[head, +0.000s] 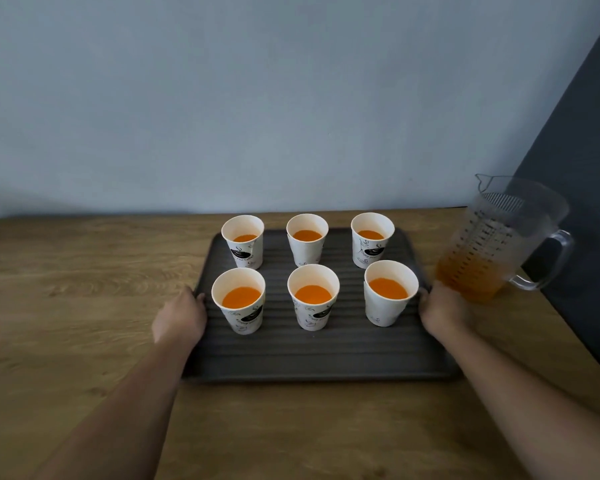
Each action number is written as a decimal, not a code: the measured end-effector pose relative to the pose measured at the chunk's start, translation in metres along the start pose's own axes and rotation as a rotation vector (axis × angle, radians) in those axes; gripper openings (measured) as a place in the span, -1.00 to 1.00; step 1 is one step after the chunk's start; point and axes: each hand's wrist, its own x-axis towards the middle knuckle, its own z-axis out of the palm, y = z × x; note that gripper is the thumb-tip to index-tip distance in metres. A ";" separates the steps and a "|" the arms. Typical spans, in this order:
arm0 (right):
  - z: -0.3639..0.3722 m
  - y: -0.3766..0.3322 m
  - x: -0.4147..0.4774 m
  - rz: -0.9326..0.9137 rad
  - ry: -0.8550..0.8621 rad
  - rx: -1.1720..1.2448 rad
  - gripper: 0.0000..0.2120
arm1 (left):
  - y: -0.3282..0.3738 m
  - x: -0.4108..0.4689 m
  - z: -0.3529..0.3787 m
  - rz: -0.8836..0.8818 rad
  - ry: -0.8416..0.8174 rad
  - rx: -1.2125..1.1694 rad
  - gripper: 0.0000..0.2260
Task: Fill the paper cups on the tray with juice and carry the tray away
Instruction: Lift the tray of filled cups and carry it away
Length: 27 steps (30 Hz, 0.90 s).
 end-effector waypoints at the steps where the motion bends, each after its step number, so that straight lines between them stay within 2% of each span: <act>1: 0.000 0.000 0.000 -0.003 0.001 0.010 -0.71 | 0.000 0.001 0.000 0.003 0.004 -0.001 -0.71; 15: -0.018 -0.002 -0.025 0.007 0.028 0.177 -0.76 | -0.012 -0.010 -0.017 0.048 0.005 -0.080 -0.71; 27: -0.038 0.044 -0.108 0.119 0.070 0.266 -0.75 | -0.017 -0.050 -0.044 0.187 -0.025 -0.055 -0.72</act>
